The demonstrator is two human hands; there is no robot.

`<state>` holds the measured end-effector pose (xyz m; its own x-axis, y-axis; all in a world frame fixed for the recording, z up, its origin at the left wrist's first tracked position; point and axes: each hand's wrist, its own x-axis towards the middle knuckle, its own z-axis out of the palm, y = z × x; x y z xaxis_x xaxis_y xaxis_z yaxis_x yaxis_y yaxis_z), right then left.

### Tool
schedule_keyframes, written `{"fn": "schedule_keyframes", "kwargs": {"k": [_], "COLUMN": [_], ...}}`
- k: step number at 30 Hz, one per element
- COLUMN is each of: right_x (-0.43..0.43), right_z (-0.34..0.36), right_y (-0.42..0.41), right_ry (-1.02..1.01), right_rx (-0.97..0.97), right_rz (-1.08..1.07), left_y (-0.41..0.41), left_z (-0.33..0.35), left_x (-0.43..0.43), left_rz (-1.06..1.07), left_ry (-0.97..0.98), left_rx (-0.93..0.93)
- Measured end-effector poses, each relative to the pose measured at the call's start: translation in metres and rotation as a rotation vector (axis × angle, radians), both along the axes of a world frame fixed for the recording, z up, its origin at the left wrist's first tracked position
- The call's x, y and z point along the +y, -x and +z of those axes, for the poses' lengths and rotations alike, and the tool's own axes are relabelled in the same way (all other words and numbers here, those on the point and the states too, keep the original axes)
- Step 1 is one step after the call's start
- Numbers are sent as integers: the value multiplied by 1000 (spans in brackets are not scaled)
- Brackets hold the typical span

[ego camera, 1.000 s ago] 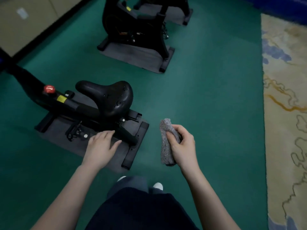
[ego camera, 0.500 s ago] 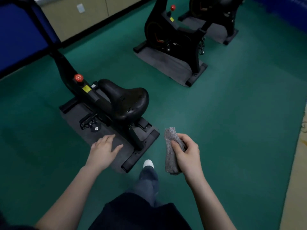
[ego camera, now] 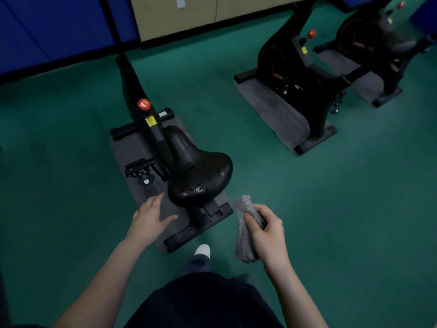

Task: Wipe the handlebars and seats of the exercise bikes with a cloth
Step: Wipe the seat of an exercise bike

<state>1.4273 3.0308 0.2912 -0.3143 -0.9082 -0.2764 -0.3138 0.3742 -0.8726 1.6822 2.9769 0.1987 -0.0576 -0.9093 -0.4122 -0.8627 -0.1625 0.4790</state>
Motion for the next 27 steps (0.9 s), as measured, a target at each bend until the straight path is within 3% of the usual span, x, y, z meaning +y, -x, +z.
{"fn": "schedule_keyframes", "kwargs": {"k": [16, 27], "right_x": [-129, -251], "right_z": [-15, -37], "right_y": [24, -16], "right_ry": [-8, 274], "right_rx": [24, 142], "right_rz": [454, 771], "left_y": [48, 69], "left_z": [-5, -11], "left_x": [-4, -6], "left_rz": [495, 670], "left_ry": [43, 96], "left_rx": [172, 262]}}
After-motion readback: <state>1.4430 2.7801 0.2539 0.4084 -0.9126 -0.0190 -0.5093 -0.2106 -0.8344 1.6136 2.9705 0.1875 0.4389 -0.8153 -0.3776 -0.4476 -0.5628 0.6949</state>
